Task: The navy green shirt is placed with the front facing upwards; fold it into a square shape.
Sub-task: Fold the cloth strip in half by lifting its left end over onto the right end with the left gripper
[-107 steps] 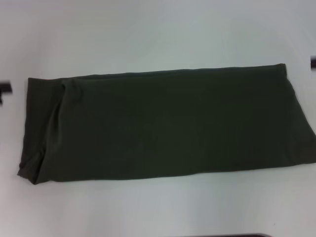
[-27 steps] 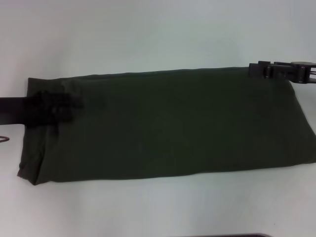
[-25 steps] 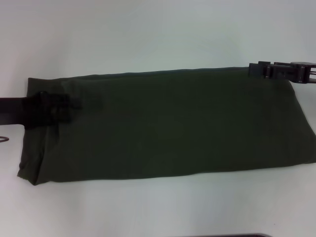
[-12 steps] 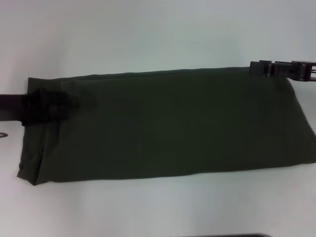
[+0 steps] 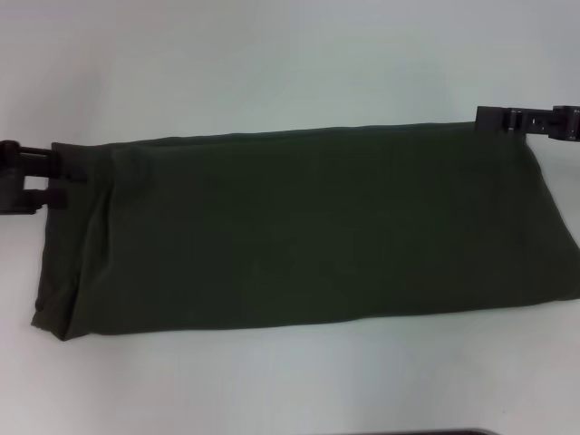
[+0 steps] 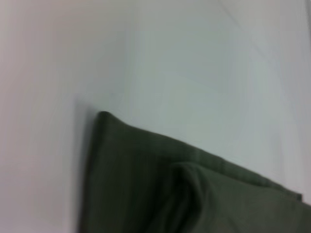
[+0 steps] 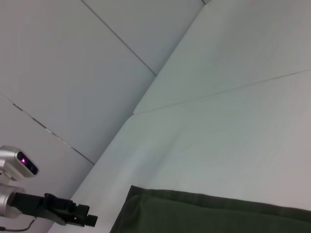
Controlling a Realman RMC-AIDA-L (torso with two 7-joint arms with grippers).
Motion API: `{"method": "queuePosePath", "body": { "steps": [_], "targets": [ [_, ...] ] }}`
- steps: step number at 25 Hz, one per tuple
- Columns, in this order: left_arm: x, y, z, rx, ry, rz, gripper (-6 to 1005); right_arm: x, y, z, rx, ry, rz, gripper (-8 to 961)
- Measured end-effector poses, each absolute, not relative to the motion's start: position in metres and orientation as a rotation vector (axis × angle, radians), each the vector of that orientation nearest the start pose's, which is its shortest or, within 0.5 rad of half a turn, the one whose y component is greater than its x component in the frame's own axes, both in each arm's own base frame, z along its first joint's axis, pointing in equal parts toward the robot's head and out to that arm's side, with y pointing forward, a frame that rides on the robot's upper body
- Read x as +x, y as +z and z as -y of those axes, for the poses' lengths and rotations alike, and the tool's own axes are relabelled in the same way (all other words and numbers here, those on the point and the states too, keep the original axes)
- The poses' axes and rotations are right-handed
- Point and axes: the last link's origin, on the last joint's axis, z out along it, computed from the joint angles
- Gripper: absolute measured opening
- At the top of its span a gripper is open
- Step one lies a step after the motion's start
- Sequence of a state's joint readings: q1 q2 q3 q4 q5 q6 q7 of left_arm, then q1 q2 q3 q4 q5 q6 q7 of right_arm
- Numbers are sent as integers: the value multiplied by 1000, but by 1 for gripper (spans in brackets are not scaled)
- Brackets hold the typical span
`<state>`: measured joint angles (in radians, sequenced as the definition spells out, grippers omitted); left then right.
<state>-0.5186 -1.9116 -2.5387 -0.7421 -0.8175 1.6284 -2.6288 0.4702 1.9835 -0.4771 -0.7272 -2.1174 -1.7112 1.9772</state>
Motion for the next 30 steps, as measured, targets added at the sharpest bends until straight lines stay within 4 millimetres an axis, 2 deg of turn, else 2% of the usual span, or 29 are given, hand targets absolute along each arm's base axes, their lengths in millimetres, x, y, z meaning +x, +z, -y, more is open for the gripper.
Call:
{"method": "queuePosePath", "body": {
  "steps": [5,14,22,30],
  "targets": [
    [-324,88,-330,2304,285,-2406,566,304,68,-311,-2436,782,-1455,927],
    [-317,90,-339,2419,71,-2326,566,308,64,-309,-2447,731,-1476,927],
    [-319,88,-342,2442,-44,-2333,567,310,63,-307,-2440,728,-1486,927],
    [-313,80,-348,2429,-83,-2348,567,310,62,-306,-2440,726,-1488,927]
  ]
}}
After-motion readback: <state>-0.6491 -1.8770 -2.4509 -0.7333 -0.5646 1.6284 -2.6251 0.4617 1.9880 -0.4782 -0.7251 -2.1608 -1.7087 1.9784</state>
